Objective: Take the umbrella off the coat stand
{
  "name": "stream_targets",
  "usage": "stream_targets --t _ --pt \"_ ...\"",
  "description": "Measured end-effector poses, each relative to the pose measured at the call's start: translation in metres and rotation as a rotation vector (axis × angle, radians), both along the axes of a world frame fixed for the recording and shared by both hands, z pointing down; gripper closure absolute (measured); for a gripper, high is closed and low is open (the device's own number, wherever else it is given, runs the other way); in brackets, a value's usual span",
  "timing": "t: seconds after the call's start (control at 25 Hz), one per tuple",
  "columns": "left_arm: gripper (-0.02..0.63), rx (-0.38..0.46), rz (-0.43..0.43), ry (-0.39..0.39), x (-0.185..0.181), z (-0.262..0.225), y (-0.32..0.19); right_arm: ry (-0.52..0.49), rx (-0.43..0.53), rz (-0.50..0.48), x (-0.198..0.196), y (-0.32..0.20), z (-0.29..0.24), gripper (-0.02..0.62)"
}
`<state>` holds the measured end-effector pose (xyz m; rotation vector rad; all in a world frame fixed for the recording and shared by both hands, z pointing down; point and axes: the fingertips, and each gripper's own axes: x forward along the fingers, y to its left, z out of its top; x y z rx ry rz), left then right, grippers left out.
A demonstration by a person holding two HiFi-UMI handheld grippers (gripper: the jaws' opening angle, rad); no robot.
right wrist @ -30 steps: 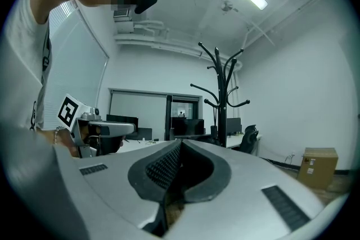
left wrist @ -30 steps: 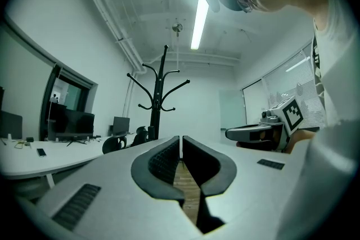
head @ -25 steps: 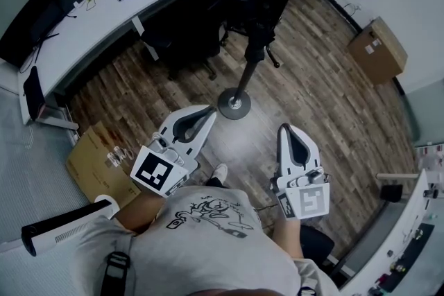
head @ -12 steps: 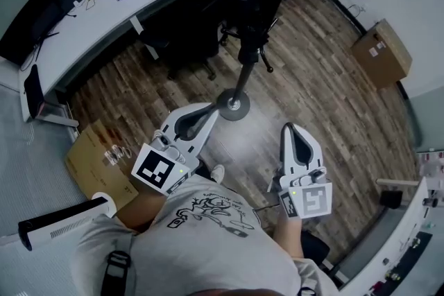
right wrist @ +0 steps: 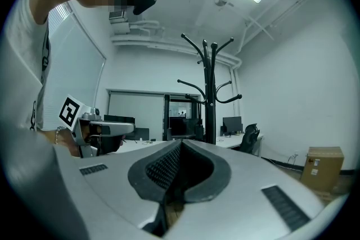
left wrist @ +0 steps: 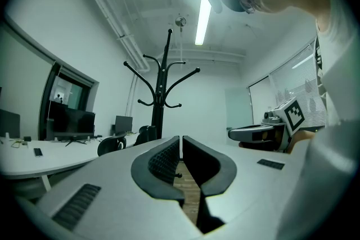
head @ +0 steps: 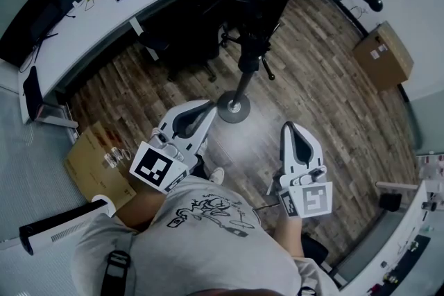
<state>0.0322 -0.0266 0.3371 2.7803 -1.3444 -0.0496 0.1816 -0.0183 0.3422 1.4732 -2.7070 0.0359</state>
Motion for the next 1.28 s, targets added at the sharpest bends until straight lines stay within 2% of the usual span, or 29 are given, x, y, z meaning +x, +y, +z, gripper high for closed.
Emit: stream_targets --t 0.68,1.28 --pt "0.572 0.018 0.086 0.014 -0.045 -0.013 -0.098 0.022 0.02 0.074 -0.049 -0.089 -0.017 0.586" --pt "0.571 0.012 0.275 0.047 -0.059 -0.025 -0.178 0.049 0.022 0.19 -0.084 -0.158 -0.033 0.586"
